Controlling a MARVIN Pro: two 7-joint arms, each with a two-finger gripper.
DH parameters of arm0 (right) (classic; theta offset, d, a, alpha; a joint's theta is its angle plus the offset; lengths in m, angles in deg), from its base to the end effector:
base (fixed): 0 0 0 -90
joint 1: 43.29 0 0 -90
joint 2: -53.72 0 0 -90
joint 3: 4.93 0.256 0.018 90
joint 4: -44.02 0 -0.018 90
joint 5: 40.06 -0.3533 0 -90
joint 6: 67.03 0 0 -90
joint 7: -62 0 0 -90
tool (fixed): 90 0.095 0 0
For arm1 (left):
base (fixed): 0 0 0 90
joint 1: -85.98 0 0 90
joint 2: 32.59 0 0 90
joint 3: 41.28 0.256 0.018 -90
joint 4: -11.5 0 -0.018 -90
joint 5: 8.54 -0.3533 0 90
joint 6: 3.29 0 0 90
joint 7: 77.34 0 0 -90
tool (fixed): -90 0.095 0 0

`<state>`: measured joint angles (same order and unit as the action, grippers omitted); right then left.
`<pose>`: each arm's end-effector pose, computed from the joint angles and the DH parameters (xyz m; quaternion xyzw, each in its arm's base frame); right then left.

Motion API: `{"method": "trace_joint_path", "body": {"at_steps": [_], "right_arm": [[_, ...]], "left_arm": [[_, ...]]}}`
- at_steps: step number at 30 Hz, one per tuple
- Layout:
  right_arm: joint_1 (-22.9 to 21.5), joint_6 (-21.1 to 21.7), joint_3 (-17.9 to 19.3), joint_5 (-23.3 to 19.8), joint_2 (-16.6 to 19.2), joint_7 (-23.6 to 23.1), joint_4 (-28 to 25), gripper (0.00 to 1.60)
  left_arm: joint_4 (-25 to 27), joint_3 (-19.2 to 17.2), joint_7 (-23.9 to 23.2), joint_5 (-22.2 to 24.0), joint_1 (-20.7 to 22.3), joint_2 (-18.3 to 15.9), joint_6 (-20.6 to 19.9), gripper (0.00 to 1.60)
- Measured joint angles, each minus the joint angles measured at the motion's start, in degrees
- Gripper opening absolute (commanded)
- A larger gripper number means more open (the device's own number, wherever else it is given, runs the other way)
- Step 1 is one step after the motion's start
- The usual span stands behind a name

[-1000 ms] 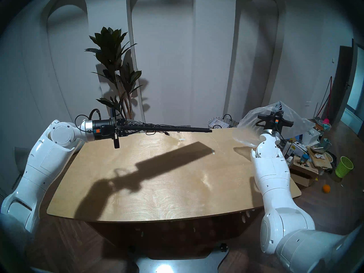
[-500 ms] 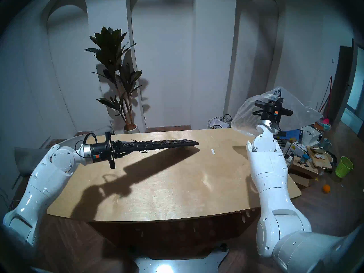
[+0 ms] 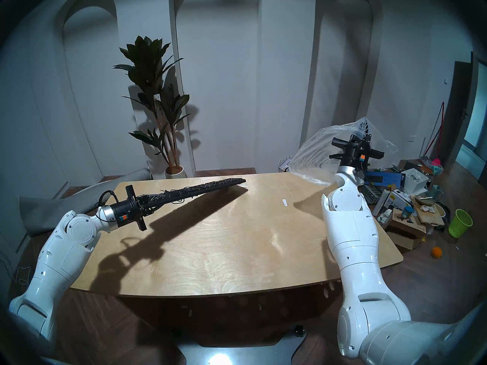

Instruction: Unwrap the new keyboard and set the wrapping aside

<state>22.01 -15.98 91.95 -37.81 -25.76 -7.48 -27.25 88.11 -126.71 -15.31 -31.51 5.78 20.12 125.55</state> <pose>0.5245 -0.1458 -0.1259 0.3500 -0.1287 0.9097 0.1824 0.4718 0.1302 -0.2519 -0.4591 0.6154 -0.6282 0.1262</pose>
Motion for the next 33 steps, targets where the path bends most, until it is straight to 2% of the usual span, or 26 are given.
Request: {"method": "trace_joint_path", "body": {"at_steps": [6, 17, 25, 33], "right_arm": [[1.97, -0.28, -0.1, -0.71, -0.51, -0.08, -1.55, 0.0], [5.44, -0.45, 0.16, -1.96, -0.98, -0.31, -4.44, 0.0], [6.84, -0.41, 0.24, -2.68, -1.07, -0.73, -6.48, 0.0], [7.55, -0.06, -0.59, -3.4, -1.3, -1.32, -7.89, 0.0]], "left_arm": [[1.77, 0.13, 3.95, -4.87, -3.03, 1.59, 0.37, 0.0], [4.25, 3.33, 11.71, -16.6, -8.69, 3.85, 2.63, 0.0], [4.54, 2.74, 17.7, -26.05, -9.85, 3.11, 3.23, 0.0], [3.59, 2.43, 22.94, -36.23, -9.18, 1.31, 3.69, 0.0]]}}
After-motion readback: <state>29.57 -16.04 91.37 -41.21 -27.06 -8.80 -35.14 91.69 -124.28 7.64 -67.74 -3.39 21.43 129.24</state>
